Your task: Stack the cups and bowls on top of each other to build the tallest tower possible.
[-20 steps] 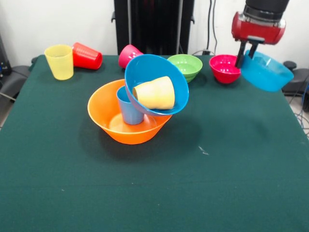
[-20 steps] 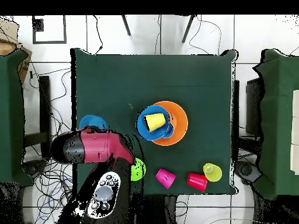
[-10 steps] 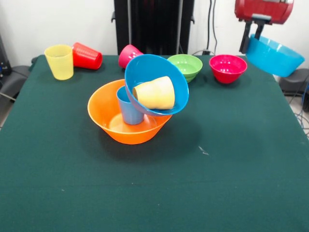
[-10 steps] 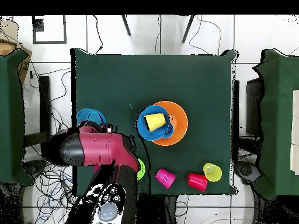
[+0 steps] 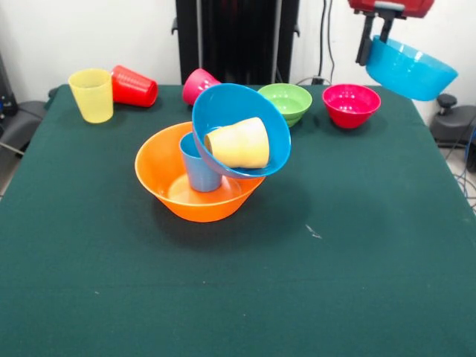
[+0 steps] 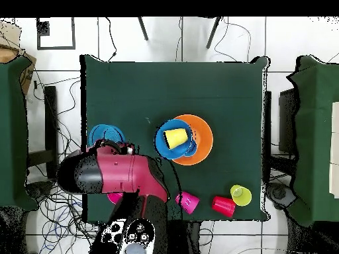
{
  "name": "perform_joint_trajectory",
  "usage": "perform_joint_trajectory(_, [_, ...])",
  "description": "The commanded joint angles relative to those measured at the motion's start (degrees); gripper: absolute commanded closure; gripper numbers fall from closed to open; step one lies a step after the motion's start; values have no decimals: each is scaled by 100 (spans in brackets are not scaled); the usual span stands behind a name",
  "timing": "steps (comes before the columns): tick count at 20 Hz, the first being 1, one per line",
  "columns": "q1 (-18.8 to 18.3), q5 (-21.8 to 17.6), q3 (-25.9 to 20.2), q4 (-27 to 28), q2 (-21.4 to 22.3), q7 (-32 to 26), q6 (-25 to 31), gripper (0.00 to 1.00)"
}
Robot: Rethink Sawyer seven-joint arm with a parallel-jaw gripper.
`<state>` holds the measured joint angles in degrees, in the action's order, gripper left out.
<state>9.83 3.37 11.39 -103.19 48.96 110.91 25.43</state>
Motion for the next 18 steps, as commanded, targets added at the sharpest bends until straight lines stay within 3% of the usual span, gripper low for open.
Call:
perform_joint_trajectory(1, [-380, -584, -817, -528, 253, -646, 619, 100])
perform_joint_trajectory(18, [-873, -961, -1255, -770, 564, -652, 680, 100])
